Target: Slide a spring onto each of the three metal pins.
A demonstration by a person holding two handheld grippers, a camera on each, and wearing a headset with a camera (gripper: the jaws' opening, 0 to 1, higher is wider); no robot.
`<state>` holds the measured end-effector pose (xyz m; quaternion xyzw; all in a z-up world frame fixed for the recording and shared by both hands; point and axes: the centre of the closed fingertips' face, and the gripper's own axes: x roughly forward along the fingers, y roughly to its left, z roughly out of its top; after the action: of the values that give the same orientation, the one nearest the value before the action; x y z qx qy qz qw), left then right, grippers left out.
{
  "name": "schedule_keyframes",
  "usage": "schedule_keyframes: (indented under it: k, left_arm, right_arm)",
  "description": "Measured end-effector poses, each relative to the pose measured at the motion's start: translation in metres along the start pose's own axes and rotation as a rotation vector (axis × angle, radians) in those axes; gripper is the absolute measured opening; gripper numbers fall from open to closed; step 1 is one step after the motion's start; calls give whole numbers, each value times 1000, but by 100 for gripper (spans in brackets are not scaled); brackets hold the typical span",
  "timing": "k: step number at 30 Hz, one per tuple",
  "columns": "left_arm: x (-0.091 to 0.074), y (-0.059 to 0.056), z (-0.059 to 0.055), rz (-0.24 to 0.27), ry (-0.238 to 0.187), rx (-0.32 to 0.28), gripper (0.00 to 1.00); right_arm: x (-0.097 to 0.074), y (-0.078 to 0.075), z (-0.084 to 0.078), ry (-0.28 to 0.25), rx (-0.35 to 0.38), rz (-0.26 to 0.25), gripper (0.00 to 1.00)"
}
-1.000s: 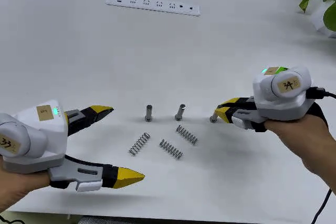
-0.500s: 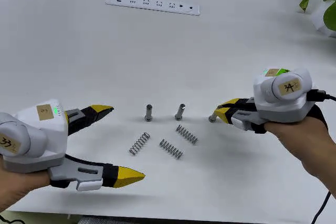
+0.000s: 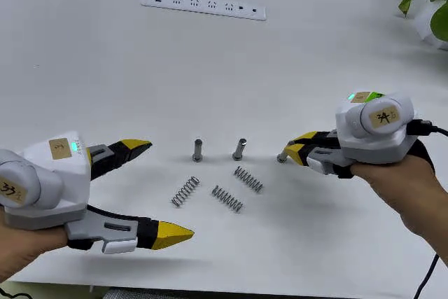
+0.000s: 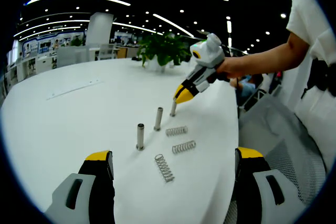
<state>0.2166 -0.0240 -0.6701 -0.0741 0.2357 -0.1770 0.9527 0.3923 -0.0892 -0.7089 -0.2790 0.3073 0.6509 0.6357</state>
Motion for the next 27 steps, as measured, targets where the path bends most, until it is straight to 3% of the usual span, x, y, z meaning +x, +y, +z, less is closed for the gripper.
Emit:
schedule_keyframes:
  k: [27]
  left_arm:
    - [-2, 3, -4, -1, 2, -1, 97]
  right_arm:
    - [1, 2, 2, -5, -4, 0, 15]
